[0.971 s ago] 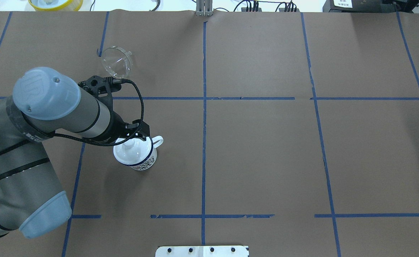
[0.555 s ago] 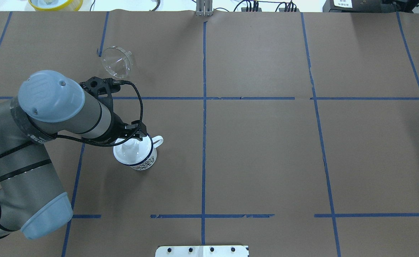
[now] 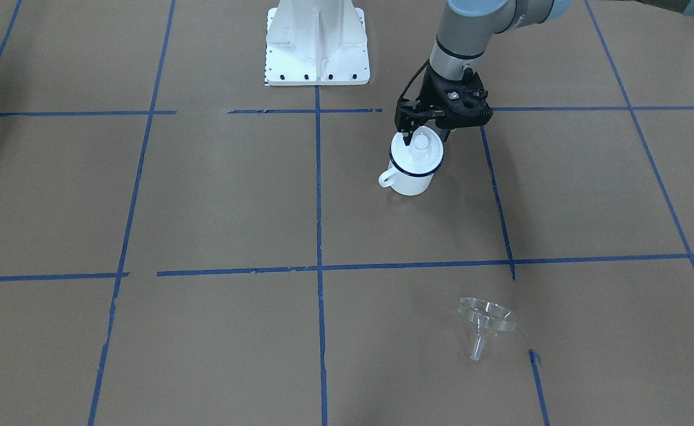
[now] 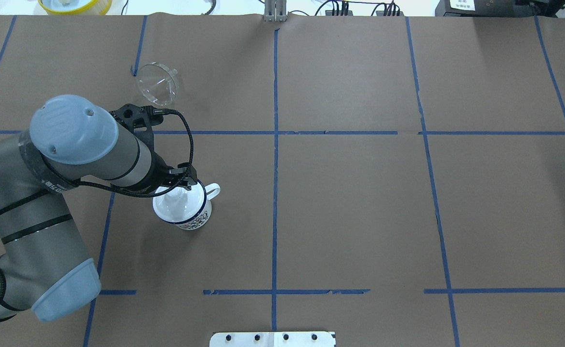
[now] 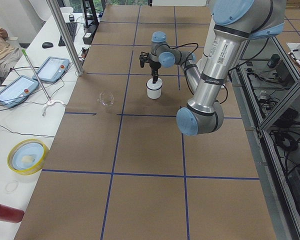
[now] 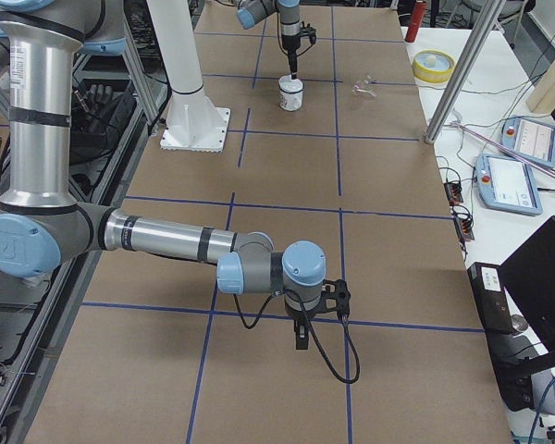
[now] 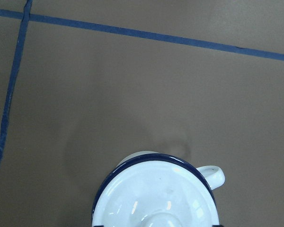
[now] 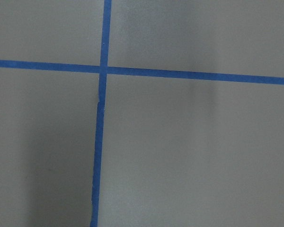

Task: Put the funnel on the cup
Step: 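Lower the left gripper and close it on the white lid's knob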

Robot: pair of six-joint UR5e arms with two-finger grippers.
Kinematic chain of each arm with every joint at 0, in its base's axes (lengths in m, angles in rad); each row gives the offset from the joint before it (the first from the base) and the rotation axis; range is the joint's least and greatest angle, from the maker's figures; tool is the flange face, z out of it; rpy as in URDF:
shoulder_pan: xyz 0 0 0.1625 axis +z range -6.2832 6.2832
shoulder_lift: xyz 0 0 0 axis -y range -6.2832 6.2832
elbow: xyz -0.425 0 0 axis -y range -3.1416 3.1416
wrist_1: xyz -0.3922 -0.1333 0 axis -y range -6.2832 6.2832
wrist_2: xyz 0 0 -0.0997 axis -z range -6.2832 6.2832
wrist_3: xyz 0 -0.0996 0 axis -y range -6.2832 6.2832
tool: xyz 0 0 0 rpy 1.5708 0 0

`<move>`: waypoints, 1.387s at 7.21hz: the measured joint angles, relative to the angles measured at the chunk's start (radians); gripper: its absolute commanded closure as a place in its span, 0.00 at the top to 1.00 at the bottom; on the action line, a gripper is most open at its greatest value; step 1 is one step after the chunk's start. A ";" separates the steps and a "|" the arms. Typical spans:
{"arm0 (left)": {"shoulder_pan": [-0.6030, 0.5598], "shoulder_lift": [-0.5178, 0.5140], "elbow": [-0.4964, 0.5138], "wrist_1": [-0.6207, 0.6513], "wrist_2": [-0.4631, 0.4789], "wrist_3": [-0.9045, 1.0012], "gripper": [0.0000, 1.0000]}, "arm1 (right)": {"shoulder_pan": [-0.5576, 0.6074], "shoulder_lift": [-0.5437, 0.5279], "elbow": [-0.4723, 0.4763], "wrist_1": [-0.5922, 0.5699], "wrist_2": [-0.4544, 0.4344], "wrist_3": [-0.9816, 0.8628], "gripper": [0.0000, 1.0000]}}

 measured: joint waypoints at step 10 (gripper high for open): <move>0.004 -0.016 0.018 -0.001 -0.001 0.005 0.51 | 0.000 0.000 0.000 0.000 0.000 0.000 1.00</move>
